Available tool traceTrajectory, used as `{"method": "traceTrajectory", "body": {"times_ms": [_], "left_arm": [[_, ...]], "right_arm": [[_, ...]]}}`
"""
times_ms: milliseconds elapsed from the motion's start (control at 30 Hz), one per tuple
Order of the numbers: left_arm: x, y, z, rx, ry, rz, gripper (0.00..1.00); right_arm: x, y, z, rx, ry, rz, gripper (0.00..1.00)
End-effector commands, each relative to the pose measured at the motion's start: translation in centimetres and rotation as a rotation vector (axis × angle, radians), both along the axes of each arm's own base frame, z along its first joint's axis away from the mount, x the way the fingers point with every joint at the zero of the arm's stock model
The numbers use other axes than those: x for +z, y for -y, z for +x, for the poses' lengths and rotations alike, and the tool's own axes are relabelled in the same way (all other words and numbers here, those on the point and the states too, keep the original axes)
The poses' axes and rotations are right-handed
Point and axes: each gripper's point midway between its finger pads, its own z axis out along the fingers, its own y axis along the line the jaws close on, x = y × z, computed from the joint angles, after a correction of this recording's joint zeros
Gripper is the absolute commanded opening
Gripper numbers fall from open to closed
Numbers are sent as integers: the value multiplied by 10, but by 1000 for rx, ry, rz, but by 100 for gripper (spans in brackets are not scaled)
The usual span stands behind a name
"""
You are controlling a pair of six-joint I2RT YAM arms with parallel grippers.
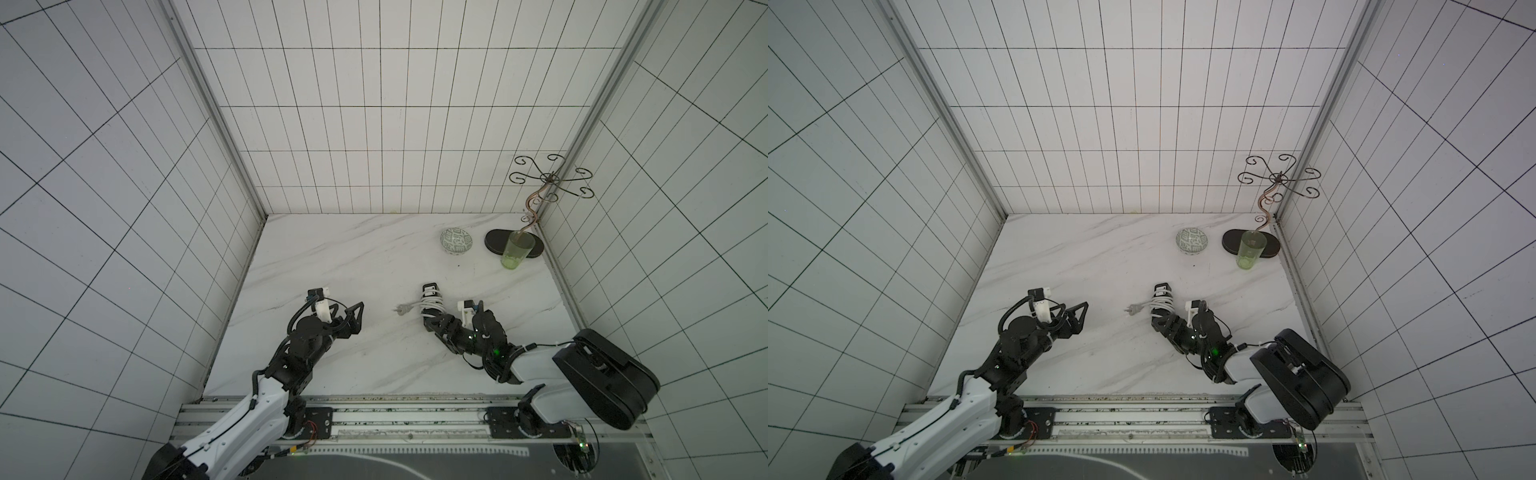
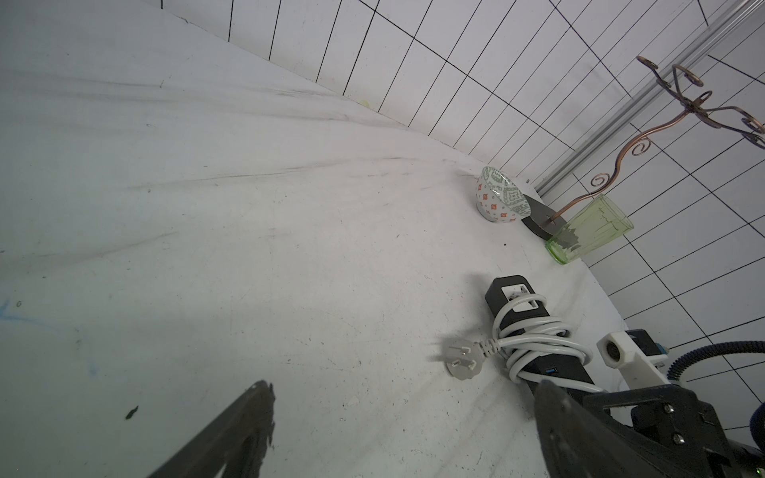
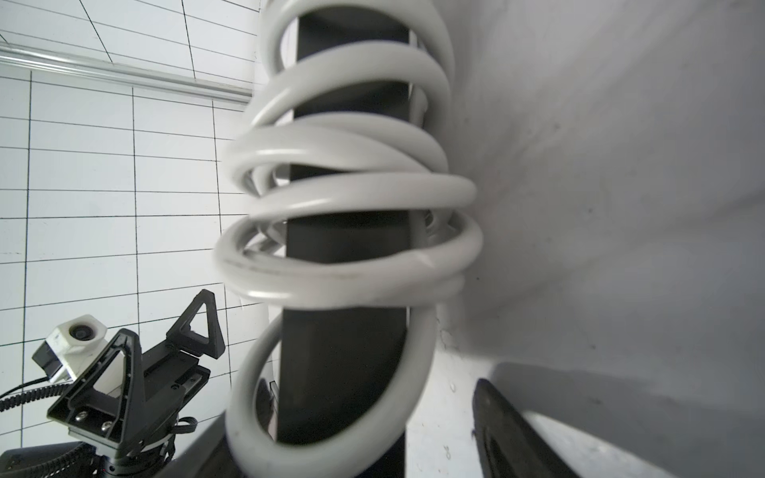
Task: Unwrap the cord wrapped around the power strip
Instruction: Pick up the power strip from the center of the board.
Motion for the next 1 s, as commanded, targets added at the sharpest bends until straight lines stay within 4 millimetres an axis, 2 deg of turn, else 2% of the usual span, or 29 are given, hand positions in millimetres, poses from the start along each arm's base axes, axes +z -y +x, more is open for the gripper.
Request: {"method": "traceTrajectory", "body": {"times_ms": [0, 333, 633, 767, 967], "left_arm": [[1, -1, -1, 6, 14, -3, 97], [-1, -3, 0, 17, 15, 4, 97], [1, -6, 0, 29, 26, 8, 97], [3, -9, 0, 42, 41, 16, 97], [5, -13, -2, 52, 54, 23, 97]], "right_arm": [[15, -4, 11, -45, 31, 53, 73], [17, -7, 22, -71, 46, 52, 67], [10, -8, 28, -85, 43, 49, 51], [10, -8, 30, -89, 57, 50, 40], [15, -8, 30, -64, 111, 19, 12]]}}
